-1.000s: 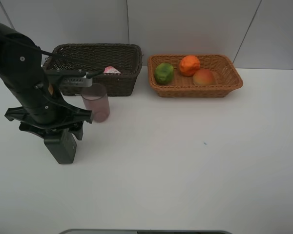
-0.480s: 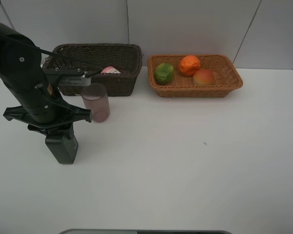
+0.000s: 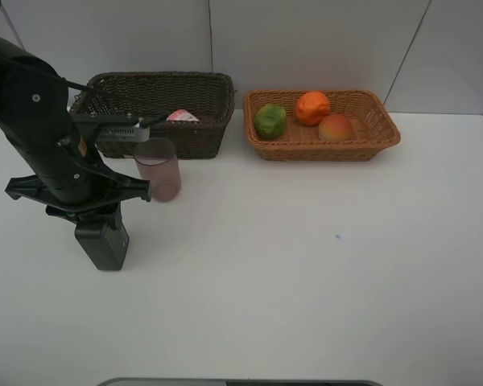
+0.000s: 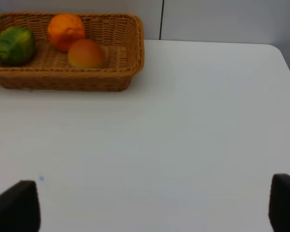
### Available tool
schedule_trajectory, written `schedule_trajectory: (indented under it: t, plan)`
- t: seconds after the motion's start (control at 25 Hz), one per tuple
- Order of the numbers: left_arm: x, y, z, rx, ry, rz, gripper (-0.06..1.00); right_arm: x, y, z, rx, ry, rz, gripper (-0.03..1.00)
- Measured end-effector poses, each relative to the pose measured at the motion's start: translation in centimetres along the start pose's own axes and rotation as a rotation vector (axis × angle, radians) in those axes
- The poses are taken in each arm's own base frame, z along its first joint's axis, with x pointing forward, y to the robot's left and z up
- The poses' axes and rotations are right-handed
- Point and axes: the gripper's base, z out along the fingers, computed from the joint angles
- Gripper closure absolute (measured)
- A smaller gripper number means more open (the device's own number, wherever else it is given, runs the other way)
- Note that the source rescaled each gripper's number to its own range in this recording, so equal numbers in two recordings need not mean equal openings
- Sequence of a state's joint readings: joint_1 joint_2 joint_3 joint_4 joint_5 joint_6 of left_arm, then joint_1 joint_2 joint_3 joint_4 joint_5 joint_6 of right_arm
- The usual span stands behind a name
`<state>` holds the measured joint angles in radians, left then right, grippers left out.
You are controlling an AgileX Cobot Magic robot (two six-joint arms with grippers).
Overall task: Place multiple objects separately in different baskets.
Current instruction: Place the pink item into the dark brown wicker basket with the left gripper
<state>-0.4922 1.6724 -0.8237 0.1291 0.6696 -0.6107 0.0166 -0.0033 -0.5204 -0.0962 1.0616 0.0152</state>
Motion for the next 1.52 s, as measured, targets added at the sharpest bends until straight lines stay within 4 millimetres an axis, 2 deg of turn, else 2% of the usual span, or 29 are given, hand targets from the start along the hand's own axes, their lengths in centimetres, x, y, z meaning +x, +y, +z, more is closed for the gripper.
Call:
schedule_trajectory:
  t: [0.52,0.68,0.88,1.2,1.36,1.52]
  plan:
    - [-0.2,0.0,-0.3,-0.018,0.010,0.006,0.47,0.0,0.0,0.0,0.000,0.000,0.000,-0.03]
    - [-1.1,0.2,-3.2,-0.044,-0.022,0.020,0.47,0.0,0.0,0.0,0.000,0.000,0.000,-0.03]
    - [-3.5,0.8,-8.3,-0.036,-0.112,0.013,0.47,0.0,0.0,0.0,0.000,0.000,0.000,-0.03]
    - [-7.7,3.5,-13.1,-0.045,-0.230,-0.012,0.47,0.0,0.0,0.0,0.000,0.000,0.000,-0.03]
    - [-10.1,4.5,-14.2,-0.052,-0.277,-0.014,0.47,0.0,0.0,0.0,0.000,0.000,0.000,-0.03]
    - [-12.8,4.9,-13.7,-0.063,-0.298,0.001,0.47,0.0,0.0,0.0,0.000,0.000,0.000,-0.03]
